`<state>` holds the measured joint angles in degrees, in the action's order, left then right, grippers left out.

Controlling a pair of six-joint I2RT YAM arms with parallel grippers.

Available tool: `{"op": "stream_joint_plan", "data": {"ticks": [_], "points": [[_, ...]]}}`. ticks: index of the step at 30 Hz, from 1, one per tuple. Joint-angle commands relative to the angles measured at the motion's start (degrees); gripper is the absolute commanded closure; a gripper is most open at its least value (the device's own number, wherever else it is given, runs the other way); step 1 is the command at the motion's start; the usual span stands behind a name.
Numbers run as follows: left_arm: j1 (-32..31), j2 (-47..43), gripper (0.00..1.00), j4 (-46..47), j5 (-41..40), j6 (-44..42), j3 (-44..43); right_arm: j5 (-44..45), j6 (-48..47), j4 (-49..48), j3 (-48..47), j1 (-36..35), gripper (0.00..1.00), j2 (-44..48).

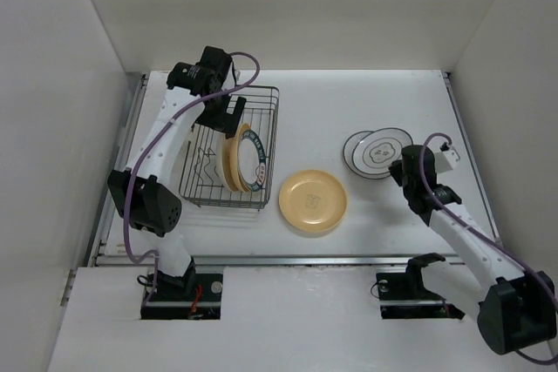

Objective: Unload the plates from the dish rack

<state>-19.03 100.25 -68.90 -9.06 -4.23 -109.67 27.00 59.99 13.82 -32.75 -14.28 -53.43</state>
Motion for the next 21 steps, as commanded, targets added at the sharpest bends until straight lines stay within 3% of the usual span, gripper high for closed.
{"op": "stream_joint_plan", "data": {"ticks": [1,4,6,8,9,12,21], "points": [[0.0,-1.1,0.00,-1.0,-1.8,-0.4,0.5,2.3,1.9,-7.5,0.3,2.2,1.00,-3.4],[0.0,-1.6,0.00,-1.0,-1.8,-0.4,1.0,-1.0,1.3,-9.4,-0.2,3.9,1.00,-8.8],[0.0,-2.8,0.00,-1.0,-1.8,-0.4,1.7,-4.3,-0.2,-9.4,-1.8,5.3,0.93,-12.6],[0.0,-3.3,0.00,-1.0,-1.8,-1.0,2.5,-6.6,-1.4,-9.4,-2.7,5.3,0.73,-14.8],[0.0,-3.3,0.00,-1.0,-1.8,-1.0,2.5,-8.3,-2.0,-8.9,-3.5,5.3,0.52,-15.7],[0.0,-3.3,0.00,-1.0,-1.8,-1.0,3.2,-9.5,-2.8,-7.7,-4.2,5.3,0.26,-18.5],[0.0,-3.8,0.00,-1.0,0.0,-2.0,3.8,-7.3,-5.8,-2.3,-8.5,5.3,0.22,-22.2]]}}
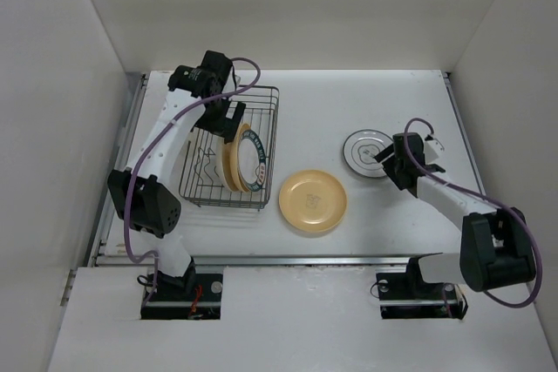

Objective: Unload the plates from the dish rack

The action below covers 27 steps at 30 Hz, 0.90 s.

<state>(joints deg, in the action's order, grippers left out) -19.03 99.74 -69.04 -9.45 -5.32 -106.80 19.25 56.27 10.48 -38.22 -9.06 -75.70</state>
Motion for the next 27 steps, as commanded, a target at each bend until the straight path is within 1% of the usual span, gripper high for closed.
{"op": "stream_joint_plan", "data": {"ticks": [1,4,7,8,9,12,13,14,17,19,21,22,24,25,27], "points": [[0.0,-3.3,0.00,-1.4,1.2,-0.9,0.9,0.4,-2.0,1.7,-3.0,0.1,0.22,0.0],[0.0,-3.3,0.06,-1.9,2.8,-1.5,0.9,-1.4,-2.7,2.4,-3.5,0.1,0.22,2.6],[0.0,-3.9,0.14,-1.9,3.8,-1.5,1.4,-2.6,-3.2,2.4,-3.0,0.1,0.22,6.1],[0.0,-3.9,0.18,-1.9,3.8,-1.5,1.4,-2.6,-3.7,2.4,-3.0,0.1,0.22,7.0],[0.0,-3.3,0.24,-1.9,3.8,-2.1,2.0,-2.6,-3.7,2.4,-3.0,0.1,0.22,7.9],[0.0,-1.8,0.31,-1.9,3.8,-2.1,2.7,-2.6,-4.2,2.4,-1.6,0.1,0.22,10.8],[0.0,-1.1,0.38,-1.4,4.4,-2.1,2.7,-2.6,-4.2,2.4,-1.6,0.1,0.22,11.4],[0.0,-0.5,0.41,-1.4,4.4,-2.1,3.3,-3.2,-4.2,2.4,-1.1,0.1,0.22,12.3],[0.0,2.3,0.44,-1.4,6.4,-2.1,3.3,-3.2,-4.8,2.9,-1.1,0.1,0.22,13.6],[0.0,3.2,0.48,-1.4,8.5,-2.1,3.3,-3.2,-4.8,3.6,-1.1,0.1,0.22,13.6],[0.0,3.8,0.60,-2.0,9.0,-1.5,2.6,-3.2,-5.3,4.8,-1.1,0.1,0.22,14.1],[0.0,3.8,0.76,-2.0,9.0,-1.5,2.6,-3.2,-5.3,4.8,-1.1,0.1,0.22,14.8],[0.0,3.8,0.94,-2.0,8.3,-0.8,2.0,-3.2,-5.8,5.4,-1.1,0.1,0.22,16.0],[0.0,3.8,1.00,-2.0,7.6,-0.1,0.6,-3.2,-5.8,5.4,-1.1,0.1,0.22,16.5],[0.0,3.3,1.00,-2.0,5.9,0.4,-0.9,-3.2,-6.3,6.0,-1.1,0.1,0.23,17.6]]}}
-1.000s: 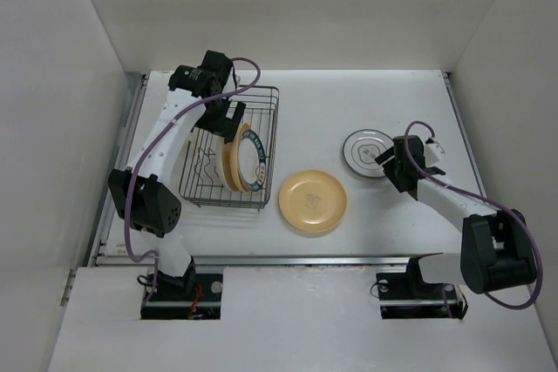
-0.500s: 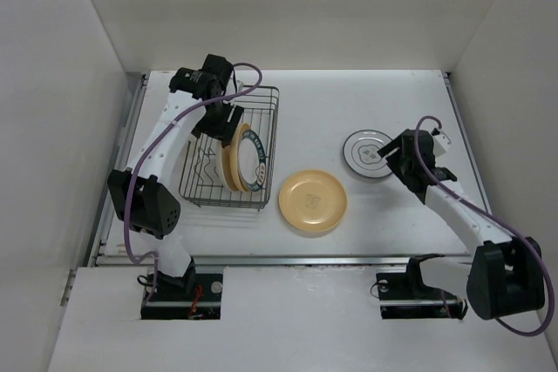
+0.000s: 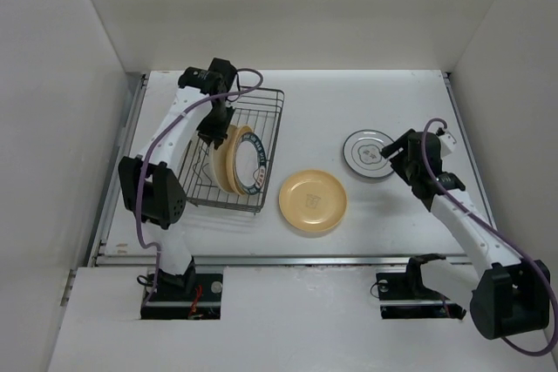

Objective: Unload the plates from the dish rack

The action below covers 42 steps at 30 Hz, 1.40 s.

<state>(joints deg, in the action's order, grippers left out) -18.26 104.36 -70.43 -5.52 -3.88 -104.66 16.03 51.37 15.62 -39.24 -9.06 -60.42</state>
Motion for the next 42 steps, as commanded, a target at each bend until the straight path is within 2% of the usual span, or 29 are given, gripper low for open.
{"op": "stream_joint_plan", "data": {"ticks": [1,9,13,15,19,21,24,30,36,42], "points": [[-0.8,-2.1,1.00,-0.6,1.5,-0.4,-4.9,0.0,-1.5,0.8,0.0,0.1,0.23,3.5],[-2.5,-5.6,1.00,-0.6,-8.6,1.3,-19.5,0.5,-6.6,0.8,-3.4,0.1,0.23,6.2],[-3.5,-9.6,1.00,3.8,-13.5,1.3,-22.0,-6.6,-12.1,-1.9,-5.3,0.1,0.23,6.2],[-3.5,-11.9,1.00,8.2,-13.5,0.8,-20.4,-14.9,-14.7,-5.8,-5.3,-1.3,0.23,6.7],[-3.5,-17.9,1.00,14.3,-4.2,0.8,-16.2,-29.9,-17.5,-13.2,-5.3,-2.7,0.15,6.2],[-3.5,-19.3,1.00,14.8,2.8,1.8,-15.6,-36.2,-17.5,-17.9,-5.3,-4.5,0.07,5.7],[-3.5,-18.2,1.00,14.3,9.8,2.9,-15.0,-39.8,-16.9,-21.8,-6.0,-7.2,0.05,4.6],[-3.5,-11.4,1.00,7.2,31.4,1.5,-15.0,-40.4,-15.9,-25.3,-8.1,-11.9,0.05,1.1],[-3.5,-9.6,1.00,6.0,40.0,-0.3,-11.7,-41.6,-14.2,-30.6,-8.1,-16.9,0.06,-3.7],[-3.5,-9.6,1.00,4.1,46.8,-2.9,-11.2,-34.2,-12.4,-30.6,-7.6,-19.3,0.13,-7.6]]}}
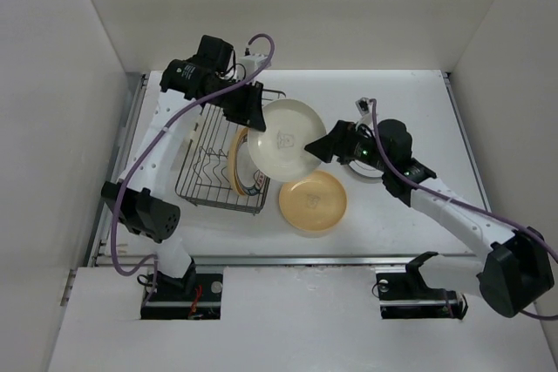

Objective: Unload the plates from the dish rack

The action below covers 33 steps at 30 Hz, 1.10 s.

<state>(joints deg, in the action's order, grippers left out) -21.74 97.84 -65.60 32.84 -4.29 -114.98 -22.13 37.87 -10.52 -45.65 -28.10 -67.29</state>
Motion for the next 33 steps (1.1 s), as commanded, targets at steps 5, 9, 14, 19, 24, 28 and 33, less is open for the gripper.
{"op": "stream_joint_plan", "data": {"ticks": [5,9,14,19,24,28,33], "points": [[-0.1,-3.8,1.00,-1.4,8.4,-3.0,0.7,5.0,1.8,-4.9,-1.2,-0.3,0.68,-1.3],[-0.1,-3.8,0.69,-3.2,1.9,-5.0,1.3,7.8,2.9,-4.9,0.0,-0.3,1.00,0.8],[-0.1,-5.5,0.05,-3.8,-11.6,-4.5,2.6,15.9,4.1,3.6,0.6,-0.3,1.00,4.5],[3.5,-8.6,0.00,-2.3,-34.0,-0.9,4.6,22.9,4.6,16.9,1.7,1.0,1.00,7.3],[11.5,-11.1,0.00,-3.1,-38.6,-0.9,11.2,21.3,4.6,21.2,6.4,1.0,1.00,8.0],[13.4,-14.3,0.12,-0.2,-42.6,-2.6,22.8,20.5,4.6,21.2,9.3,1.0,1.00,8.0],[18.6,-14.4,0.35,2.6,-41.4,-4.1,33.6,20.3,4.1,21.8,9.9,1.0,1.00,4.3]]}}
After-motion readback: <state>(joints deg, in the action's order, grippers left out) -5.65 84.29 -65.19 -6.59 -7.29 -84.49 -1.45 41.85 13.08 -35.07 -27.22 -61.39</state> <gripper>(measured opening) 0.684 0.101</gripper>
